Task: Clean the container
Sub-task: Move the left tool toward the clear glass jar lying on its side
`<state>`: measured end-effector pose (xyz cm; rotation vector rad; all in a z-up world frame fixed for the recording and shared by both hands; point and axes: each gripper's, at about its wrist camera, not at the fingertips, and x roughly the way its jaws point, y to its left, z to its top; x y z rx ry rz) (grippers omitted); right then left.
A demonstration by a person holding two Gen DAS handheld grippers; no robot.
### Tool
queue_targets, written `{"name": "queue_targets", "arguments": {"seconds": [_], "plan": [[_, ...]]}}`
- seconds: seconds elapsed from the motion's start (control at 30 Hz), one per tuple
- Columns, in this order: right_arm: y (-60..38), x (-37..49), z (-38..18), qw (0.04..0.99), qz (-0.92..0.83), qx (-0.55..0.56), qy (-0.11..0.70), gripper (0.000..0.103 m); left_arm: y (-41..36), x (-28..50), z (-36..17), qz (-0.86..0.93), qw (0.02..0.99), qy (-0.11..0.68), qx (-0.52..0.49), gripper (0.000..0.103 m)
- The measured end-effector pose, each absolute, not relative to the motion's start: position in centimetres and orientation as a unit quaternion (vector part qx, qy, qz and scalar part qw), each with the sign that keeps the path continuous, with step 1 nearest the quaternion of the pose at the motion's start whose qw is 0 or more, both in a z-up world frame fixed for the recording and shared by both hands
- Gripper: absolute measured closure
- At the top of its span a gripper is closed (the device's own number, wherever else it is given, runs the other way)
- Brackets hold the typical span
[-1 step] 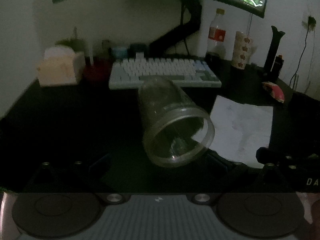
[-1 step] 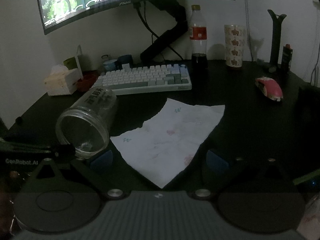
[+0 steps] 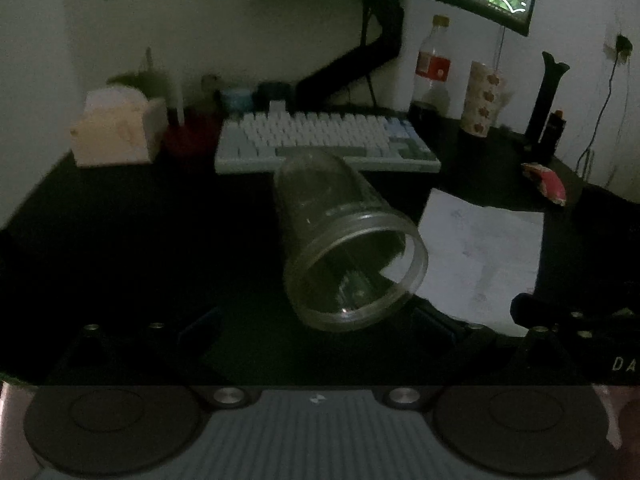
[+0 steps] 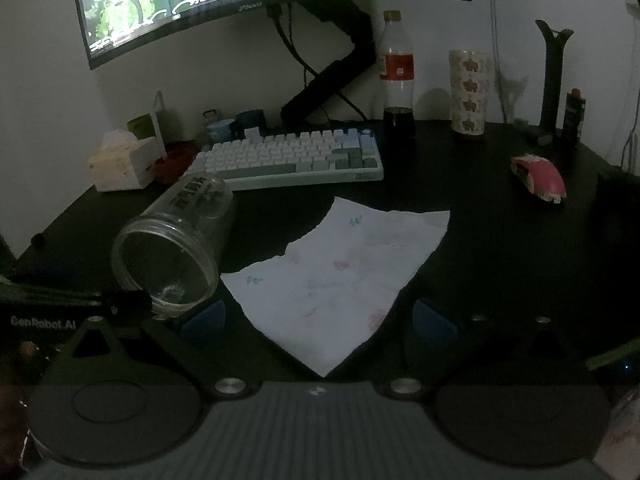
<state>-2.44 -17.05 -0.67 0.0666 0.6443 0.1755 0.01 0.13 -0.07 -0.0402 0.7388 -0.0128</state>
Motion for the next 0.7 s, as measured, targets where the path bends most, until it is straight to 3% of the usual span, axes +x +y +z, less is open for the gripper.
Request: {"name": "queue_targets", "arguments": {"seconds": [0.23, 0.4, 0.43, 0.57, 0.7], "plan": [[-17.8, -3.0, -0.3, 0.947, 0.095, 0.053, 0.303, 0.007, 0.8, 0.1, -0.4, -0.006, 0.922, 0.386, -0.036, 0.0], [-18.6, -2.5, -0.3, 0.945, 0.089, 0.075, 0.306, 0.037, 2.7, -0.2, -0.5, 0.007, 0.929, 0.365, -0.056, 0.004], [-18.7, -2.5, -0.3, 0.944, 0.089, 0.079, 0.306, 0.039, 3.0, -0.3, -0.3, 0.024, 0.934, 0.351, -0.067, 0.004], [-18.9, -2.5, -0.5, 0.945, 0.088, 0.09, 0.303, 0.039, 3.7, -0.1, -0.1, 0.04, 0.937, 0.343, -0.053, 0.017], [-18.9, -2.0, -0.9, 0.942, 0.083, 0.093, 0.312, 0.037, 4.5, 0.4, -0.4, 0.015, 0.934, 0.346, -0.09, 0.018]]}}
